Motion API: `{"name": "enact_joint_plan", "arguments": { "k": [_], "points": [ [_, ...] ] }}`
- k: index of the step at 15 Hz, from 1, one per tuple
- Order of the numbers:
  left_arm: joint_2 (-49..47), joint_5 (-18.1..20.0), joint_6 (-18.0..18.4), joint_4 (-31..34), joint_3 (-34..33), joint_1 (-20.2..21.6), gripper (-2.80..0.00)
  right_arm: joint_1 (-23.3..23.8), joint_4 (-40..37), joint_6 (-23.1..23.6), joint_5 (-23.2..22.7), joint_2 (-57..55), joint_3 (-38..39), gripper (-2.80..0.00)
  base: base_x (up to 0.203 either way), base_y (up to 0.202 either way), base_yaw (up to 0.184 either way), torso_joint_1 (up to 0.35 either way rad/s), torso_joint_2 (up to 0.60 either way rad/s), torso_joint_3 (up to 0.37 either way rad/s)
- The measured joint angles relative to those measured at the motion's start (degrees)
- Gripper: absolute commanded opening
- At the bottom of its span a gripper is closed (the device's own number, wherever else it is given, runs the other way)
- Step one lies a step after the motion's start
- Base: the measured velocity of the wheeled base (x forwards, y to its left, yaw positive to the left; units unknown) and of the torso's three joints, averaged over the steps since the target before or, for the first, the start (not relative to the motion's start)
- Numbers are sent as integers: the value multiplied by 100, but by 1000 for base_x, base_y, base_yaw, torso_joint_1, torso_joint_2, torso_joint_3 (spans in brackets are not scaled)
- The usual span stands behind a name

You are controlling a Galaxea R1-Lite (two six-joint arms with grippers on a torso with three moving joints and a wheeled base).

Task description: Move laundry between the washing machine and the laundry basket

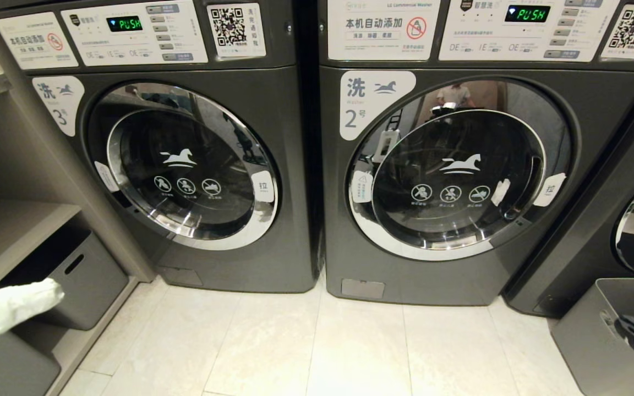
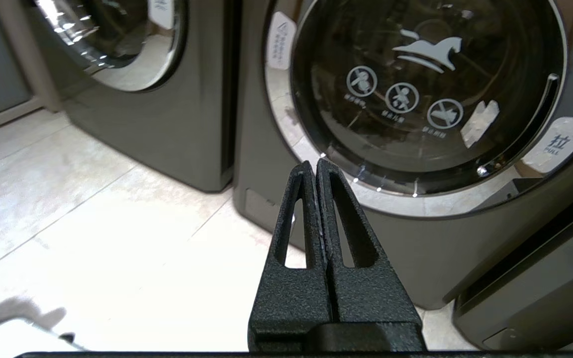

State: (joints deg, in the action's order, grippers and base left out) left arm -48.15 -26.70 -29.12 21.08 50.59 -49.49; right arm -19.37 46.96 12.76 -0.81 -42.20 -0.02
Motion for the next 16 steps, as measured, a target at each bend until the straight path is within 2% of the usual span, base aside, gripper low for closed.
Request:
{"name": "enact_joint_plan", "arguments": {
  "k": [4, 6, 7, 11, 12, 14, 16],
  "points": [
    [55, 13, 2, 71, 43, 0, -280, -28, -2331, -440, -37, 2033, 2, -280, 0, 0, 0, 0, 0, 0],
    [56, -20, -1, 372, 57, 2, -280, 246, -3149, -646, 11, 2376, 2, -280, 0, 0, 0, 0, 0, 0],
    [54, -26, -19, 562, 73, 7, -280, 577, -3423, -692, 25, 2415, 2, -280, 0, 0, 0, 0, 0, 0],
    [17, -45, -30, 720, 35, 11, -280, 2114, -3616, -668, 19, 2485, 2, -280, 0, 0, 0, 0, 0, 0],
    [3, -45, -30, 736, 41, 11, -280, 2342, -3565, -675, -17, 2531, 2, -280, 0, 0, 0, 0, 0, 0],
    [-19, -46, -31, 748, 60, 11, -280, 2509, -3310, -651, -214, 2591, 2, -280, 0, 0, 0, 0, 0, 0],
    [-8, -47, -30, 873, 63, 11, -280, 2548, -3282, -620, -214, 2617, 2, -280, 0, 0, 0, 0, 0, 0]
  ]
}}
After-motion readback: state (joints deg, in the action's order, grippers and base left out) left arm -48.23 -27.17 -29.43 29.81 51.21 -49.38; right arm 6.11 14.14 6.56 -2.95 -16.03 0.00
